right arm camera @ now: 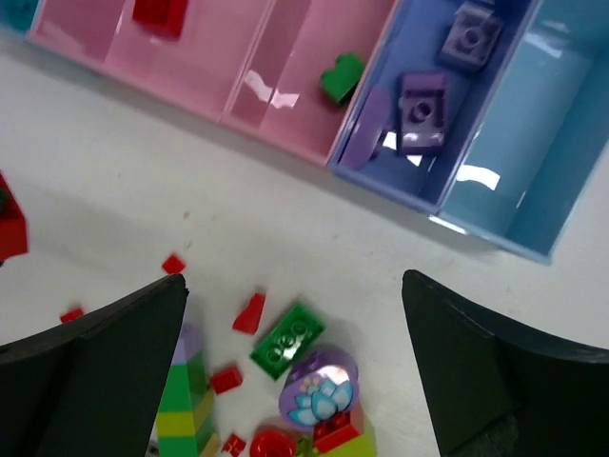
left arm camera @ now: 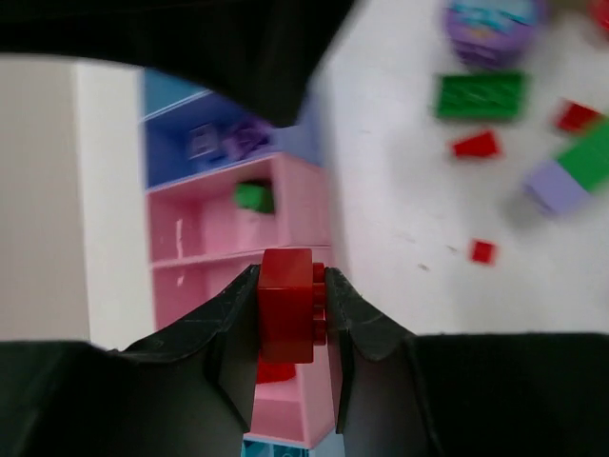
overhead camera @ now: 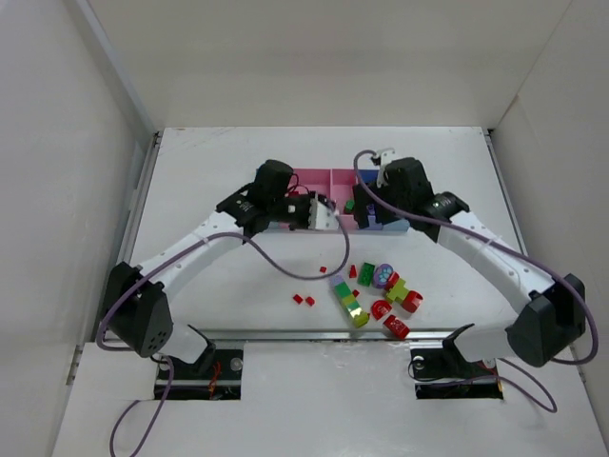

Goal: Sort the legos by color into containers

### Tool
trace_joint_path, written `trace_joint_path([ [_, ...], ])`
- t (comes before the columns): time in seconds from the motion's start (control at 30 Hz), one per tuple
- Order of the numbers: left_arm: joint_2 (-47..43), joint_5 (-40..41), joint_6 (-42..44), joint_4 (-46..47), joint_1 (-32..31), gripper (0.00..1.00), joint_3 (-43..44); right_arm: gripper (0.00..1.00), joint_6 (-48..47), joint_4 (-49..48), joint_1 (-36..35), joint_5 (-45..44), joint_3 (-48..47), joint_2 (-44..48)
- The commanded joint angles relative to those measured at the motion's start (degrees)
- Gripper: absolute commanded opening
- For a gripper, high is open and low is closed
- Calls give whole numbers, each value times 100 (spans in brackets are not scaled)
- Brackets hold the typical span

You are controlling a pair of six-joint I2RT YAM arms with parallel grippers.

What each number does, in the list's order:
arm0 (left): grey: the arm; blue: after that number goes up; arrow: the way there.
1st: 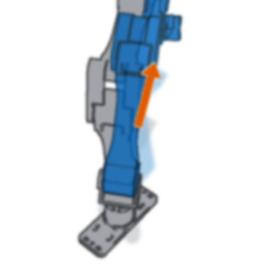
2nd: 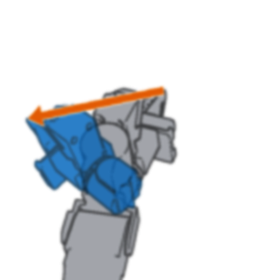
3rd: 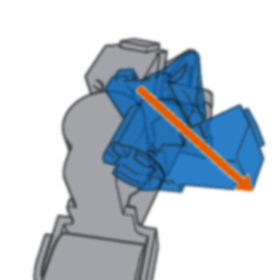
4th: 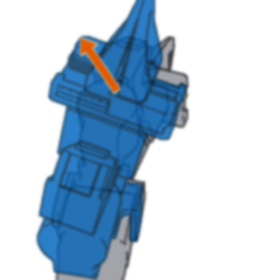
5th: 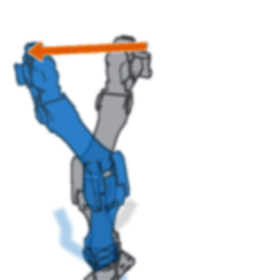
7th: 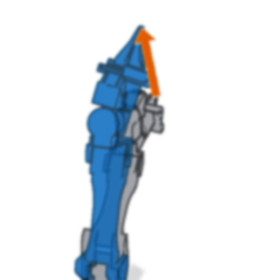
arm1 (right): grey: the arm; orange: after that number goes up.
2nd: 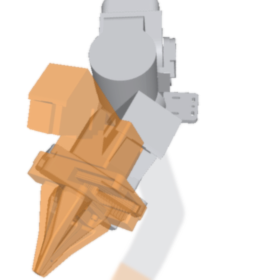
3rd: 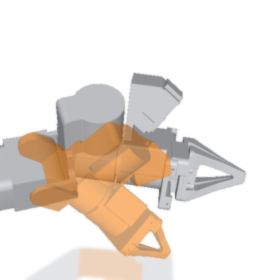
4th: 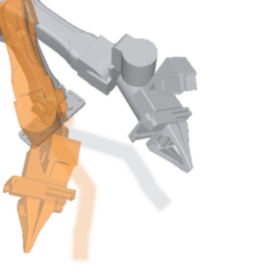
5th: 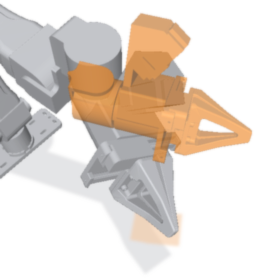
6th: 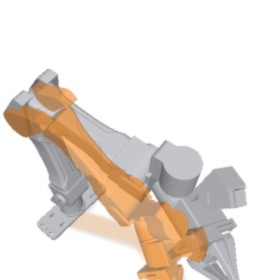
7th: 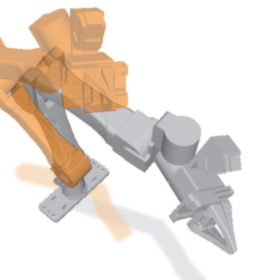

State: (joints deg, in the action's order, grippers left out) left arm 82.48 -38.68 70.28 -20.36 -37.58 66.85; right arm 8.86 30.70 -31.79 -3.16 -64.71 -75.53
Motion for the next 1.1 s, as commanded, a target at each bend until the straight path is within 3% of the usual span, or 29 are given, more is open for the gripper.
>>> trace_joint_path([
  [0.0, 13, 789, -3264, 2577, 180, 0, -76, 100, 195, -399, 322, -159, -812, -365],
  [0.03, 319, 1052, -3362, 2868, 268, 0, 107, 100, 195, -398, 323, -159, -963, -636],
  [0.13, 1152, 1108, -3363, 2609, 453, 0, 652, 100, 134, -205, 393, -281, -1508, -1068],
  [0.27, 1857, 451, -3232, 2396, 953, 0, 1260, 100, 133, 103, 393, -501, -2054, -1368],
  [0.3, 1938, 336, -3153, 2457, 1042, 7, 1260, 100, 133, 164, 393, -502, -2107, -1447],
  [0.33, 2000, 65, -3083, 2675, 1190, 35, 1173, 100, 133, 165, 393, -502, -2168, -1447],
  [0.43, 1931, 26, -3029, 3037, 1253, 72, 954, 100, 133, 165, 341, -440, -2221, -1447],
  [0.53, 1536, 299, -3029, 3179, 1306, 90, 611, 100, 1, 235, 287, -492, -2222, -1395],
  [0.73, -17, 572, -3266, 3126, 1359, 95, -538, 100, -51, 165, -98, -431, -1950, -1105],
  [0.83, -922, 659, -3319, 2969, 1359, 95, -1014, 100, -51, 6, -660, -291, -1573, -1052],
  [1.0, -2225, 2002, -3696, 2757, 928, 95, -2174, 98, -244, -46, -1723, 105, -1212, -1455],
  [1.07, -2873, 2494, -4214, 2905, 753, 95, -2691, 97, -376, -46, -2234, 227, -1141, -1779],
])
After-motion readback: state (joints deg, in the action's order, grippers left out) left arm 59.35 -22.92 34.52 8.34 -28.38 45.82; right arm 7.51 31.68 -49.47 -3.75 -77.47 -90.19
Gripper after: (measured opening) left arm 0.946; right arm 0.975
